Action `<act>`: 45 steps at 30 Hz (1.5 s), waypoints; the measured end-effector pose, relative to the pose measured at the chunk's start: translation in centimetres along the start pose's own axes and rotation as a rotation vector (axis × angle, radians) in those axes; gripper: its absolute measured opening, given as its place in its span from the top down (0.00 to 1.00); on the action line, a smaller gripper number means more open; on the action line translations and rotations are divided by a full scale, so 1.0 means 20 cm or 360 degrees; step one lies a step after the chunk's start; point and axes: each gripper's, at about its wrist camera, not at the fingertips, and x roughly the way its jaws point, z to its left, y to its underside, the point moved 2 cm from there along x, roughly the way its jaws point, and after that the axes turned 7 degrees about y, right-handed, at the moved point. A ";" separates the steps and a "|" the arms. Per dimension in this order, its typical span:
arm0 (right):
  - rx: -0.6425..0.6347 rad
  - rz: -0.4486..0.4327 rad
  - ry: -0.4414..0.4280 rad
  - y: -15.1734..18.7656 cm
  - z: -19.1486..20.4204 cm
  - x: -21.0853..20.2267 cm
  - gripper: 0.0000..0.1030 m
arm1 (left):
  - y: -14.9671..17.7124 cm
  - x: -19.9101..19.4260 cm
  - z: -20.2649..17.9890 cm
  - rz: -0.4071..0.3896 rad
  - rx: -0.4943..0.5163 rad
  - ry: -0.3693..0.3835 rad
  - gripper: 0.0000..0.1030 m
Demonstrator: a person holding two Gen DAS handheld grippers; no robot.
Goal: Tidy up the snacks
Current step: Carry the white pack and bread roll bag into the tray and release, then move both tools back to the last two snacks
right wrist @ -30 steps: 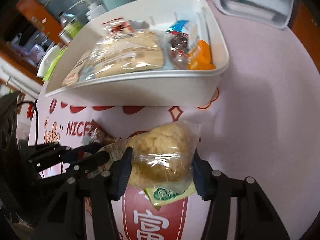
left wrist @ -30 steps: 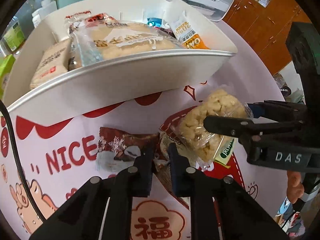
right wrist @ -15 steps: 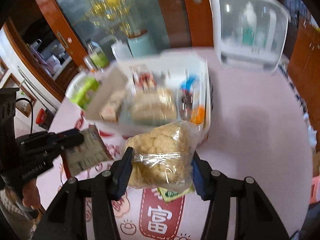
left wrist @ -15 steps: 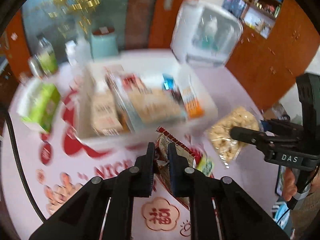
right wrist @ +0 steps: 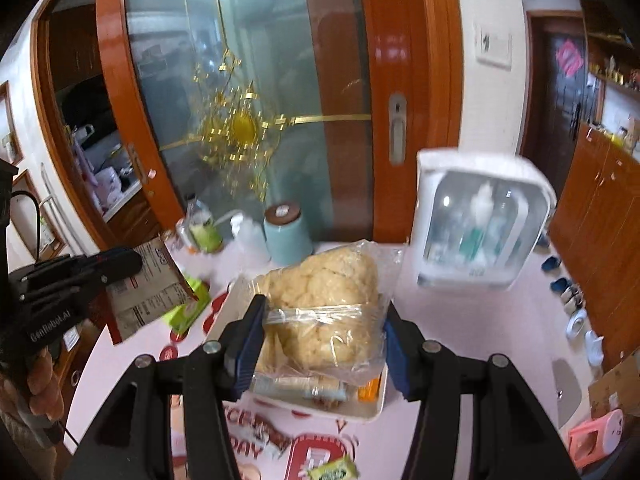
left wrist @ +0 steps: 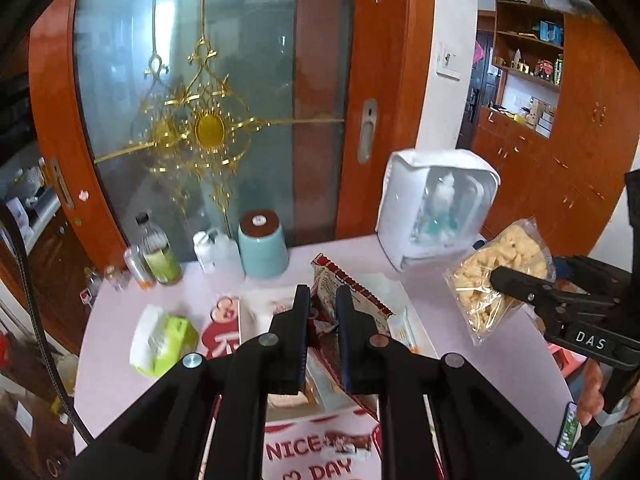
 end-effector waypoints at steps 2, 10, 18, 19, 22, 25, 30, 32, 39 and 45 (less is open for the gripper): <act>0.0012 -0.0016 0.0034 -0.05 0.01 0.04 0.47 | -0.04 0.03 0.01 -0.0001 0.0003 -0.0016 0.90; 0.0068 0.0067 0.0081 -0.12 0.04 0.30 0.43 | -0.07 0.32 0.07 0.0082 -0.0042 -0.0059 0.89; 0.0105 0.0158 0.0077 -0.08 0.08 0.50 0.21 | -0.02 0.49 0.15 0.0128 -0.0067 -0.0146 0.16; 0.0102 0.0159 0.0071 -0.07 0.08 0.51 0.20 | -0.02 0.49 0.16 0.0109 -0.0066 -0.0162 0.14; 0.0103 0.0185 0.0055 -0.04 0.09 0.52 0.20 | 0.00 0.48 0.17 0.0092 -0.0050 -0.0155 0.14; 0.0088 0.0200 0.0053 0.00 0.09 0.51 0.20 | 0.02 0.48 0.17 0.0112 -0.0044 -0.0155 0.14; 0.0072 0.0234 0.0058 0.06 0.07 0.49 0.20 | 0.07 0.47 0.14 0.0142 -0.0020 -0.0156 0.14; 0.0066 0.0240 0.0064 0.08 0.07 0.47 0.20 | 0.09 0.46 0.13 0.0156 -0.0022 -0.0153 0.14; 0.0041 0.0258 0.0084 0.19 0.03 0.38 0.20 | 0.19 0.42 0.07 0.0206 -0.0029 -0.0124 0.14; -0.0014 0.0280 0.0103 0.33 0.00 0.31 0.20 | 0.29 0.36 0.01 0.0241 -0.0043 -0.0082 0.13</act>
